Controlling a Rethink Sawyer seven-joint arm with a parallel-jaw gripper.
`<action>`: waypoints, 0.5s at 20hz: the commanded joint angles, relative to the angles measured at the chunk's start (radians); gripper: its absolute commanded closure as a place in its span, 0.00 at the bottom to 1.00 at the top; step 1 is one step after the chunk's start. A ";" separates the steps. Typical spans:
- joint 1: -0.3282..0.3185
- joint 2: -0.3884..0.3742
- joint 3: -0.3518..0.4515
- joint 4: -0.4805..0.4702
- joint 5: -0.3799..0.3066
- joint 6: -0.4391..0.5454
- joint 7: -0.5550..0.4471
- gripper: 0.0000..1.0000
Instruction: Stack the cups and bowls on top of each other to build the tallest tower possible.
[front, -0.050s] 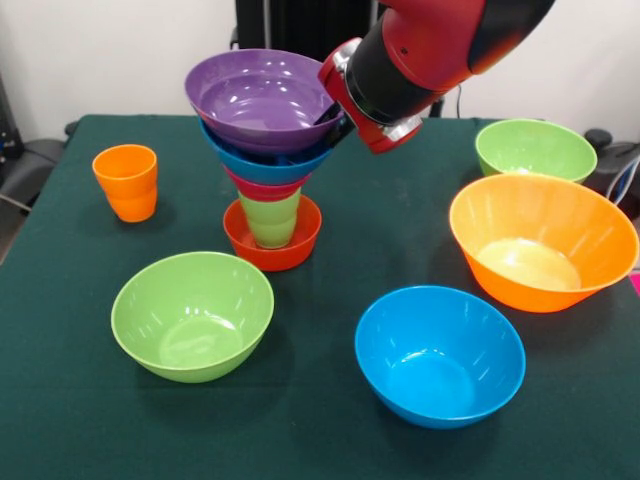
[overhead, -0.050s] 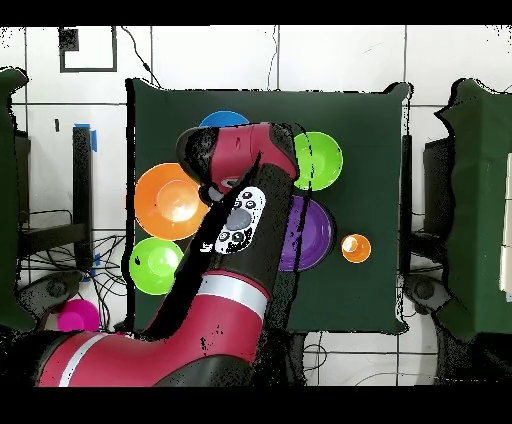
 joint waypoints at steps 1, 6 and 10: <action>-0.004 0.015 0.061 -0.025 -0.011 0.013 0.060 1.00; -0.008 0.011 0.063 -0.020 -0.010 0.008 0.054 1.00; -0.008 0.012 0.061 -0.021 -0.012 0.009 0.054 1.00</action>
